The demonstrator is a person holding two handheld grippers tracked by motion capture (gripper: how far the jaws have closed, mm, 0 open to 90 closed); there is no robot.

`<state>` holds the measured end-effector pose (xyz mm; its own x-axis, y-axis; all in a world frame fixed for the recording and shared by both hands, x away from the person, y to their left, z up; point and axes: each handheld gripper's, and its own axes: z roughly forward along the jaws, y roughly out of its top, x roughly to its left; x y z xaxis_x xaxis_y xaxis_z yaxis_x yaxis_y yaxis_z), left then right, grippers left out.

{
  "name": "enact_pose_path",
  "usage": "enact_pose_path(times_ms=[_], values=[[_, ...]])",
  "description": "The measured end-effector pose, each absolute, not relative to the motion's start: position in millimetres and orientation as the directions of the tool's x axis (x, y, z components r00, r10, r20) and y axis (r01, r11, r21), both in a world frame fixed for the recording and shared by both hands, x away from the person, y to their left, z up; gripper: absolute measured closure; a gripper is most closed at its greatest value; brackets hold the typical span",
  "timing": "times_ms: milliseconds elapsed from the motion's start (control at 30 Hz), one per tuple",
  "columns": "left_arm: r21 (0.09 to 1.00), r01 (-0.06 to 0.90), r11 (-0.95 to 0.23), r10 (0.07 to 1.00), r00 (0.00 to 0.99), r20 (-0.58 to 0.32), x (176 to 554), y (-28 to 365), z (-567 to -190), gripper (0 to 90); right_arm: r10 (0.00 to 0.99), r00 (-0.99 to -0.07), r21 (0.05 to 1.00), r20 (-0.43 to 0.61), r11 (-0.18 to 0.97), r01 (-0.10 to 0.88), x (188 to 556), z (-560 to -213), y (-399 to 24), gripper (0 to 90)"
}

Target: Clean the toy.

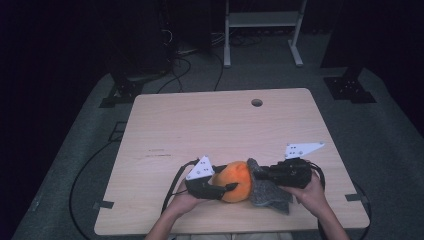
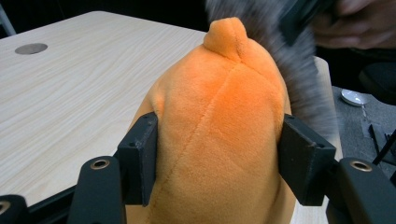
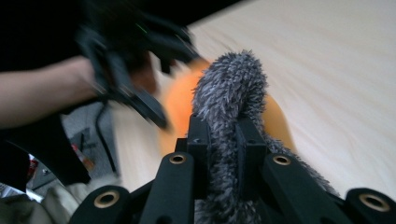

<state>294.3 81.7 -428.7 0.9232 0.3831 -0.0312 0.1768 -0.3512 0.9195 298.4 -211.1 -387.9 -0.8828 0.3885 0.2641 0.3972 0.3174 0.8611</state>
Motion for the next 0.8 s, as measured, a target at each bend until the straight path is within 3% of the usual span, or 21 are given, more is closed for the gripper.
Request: enact_pose_path(times_ms=[100,267,467,600,700,800], values=[[0.917,0.190,-0.351,0.398,0.916,-0.037,295.5,83.3,-429.5,36.9,0.399,-0.888,0.859,0.231,0.345,0.378,296.9,-388.6,-202.1,78.1],[0.924,0.213,-0.318,0.412,0.909,-0.067,298.1,86.7,-427.9,37.0,0.482,-0.844,0.808,0.237,0.384,0.446,306.2,-404.8,-211.6,78.4],[0.932,0.178,-0.315,0.413,0.910,-0.035,293.7,87.9,-415.0,36.9,0.411,-0.890,0.884,0.199,0.316,0.344,291.6,-378.3,-200.4,78.1],[0.909,0.190,-0.370,0.422,0.906,-0.018,293.9,86.7,-421.8,35.4,0.442,-0.866,0.850,0.233,0.341,0.402,299.7,-393.6,-199.5,78.2],[0.910,0.238,-0.339,0.399,0.912,-0.089,297.3,87.7,-423.9,29.5,0.463,-0.848,0.807,0.258,0.379,0.453,305.2,-411.5,-197.2,78.1],[0.912,0.236,-0.334,0.422,0.903,-0.079,298.0,85.2,-425.1,29.9,0.485,-0.843,0.813,0.233,0.378,0.442,304.6,-404.9,-203.3,78.1]])
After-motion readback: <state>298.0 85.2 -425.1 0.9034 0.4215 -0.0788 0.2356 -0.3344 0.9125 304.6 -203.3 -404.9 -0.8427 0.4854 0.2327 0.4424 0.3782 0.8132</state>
